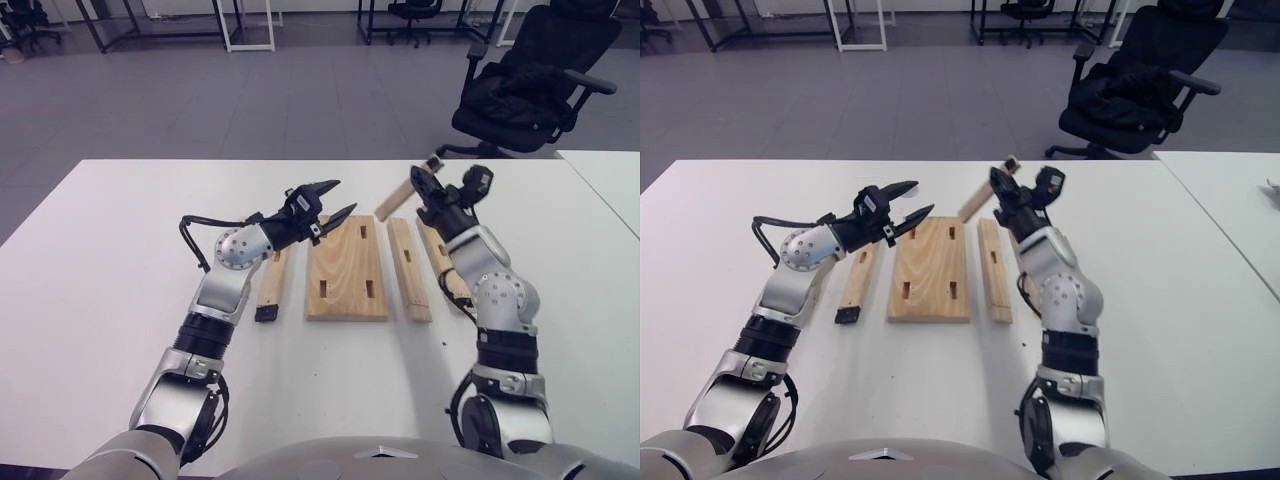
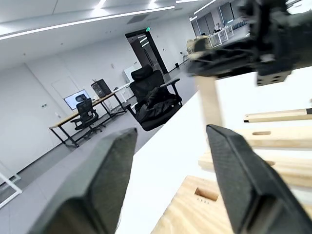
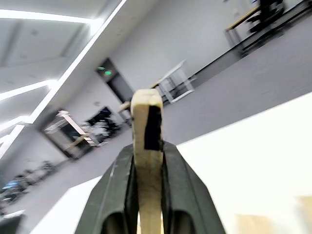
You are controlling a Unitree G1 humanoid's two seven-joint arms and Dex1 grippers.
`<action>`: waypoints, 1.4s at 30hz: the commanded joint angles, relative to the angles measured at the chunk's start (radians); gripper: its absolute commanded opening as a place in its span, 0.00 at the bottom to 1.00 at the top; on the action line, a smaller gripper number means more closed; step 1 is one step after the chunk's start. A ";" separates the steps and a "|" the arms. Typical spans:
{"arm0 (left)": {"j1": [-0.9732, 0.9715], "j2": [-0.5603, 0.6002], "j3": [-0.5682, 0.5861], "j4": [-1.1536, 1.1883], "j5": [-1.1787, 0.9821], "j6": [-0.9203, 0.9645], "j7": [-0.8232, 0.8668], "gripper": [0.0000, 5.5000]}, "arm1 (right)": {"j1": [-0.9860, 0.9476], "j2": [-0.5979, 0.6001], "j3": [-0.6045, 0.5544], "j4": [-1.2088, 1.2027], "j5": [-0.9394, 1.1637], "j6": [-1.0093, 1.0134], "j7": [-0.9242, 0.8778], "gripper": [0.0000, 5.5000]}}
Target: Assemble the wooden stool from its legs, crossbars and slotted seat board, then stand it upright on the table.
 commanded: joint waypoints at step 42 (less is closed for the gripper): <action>0.042 0.060 0.072 -0.064 -0.008 0.087 0.061 0.56 | 0.324 -0.040 0.268 0.321 -0.586 -0.401 0.076 0.07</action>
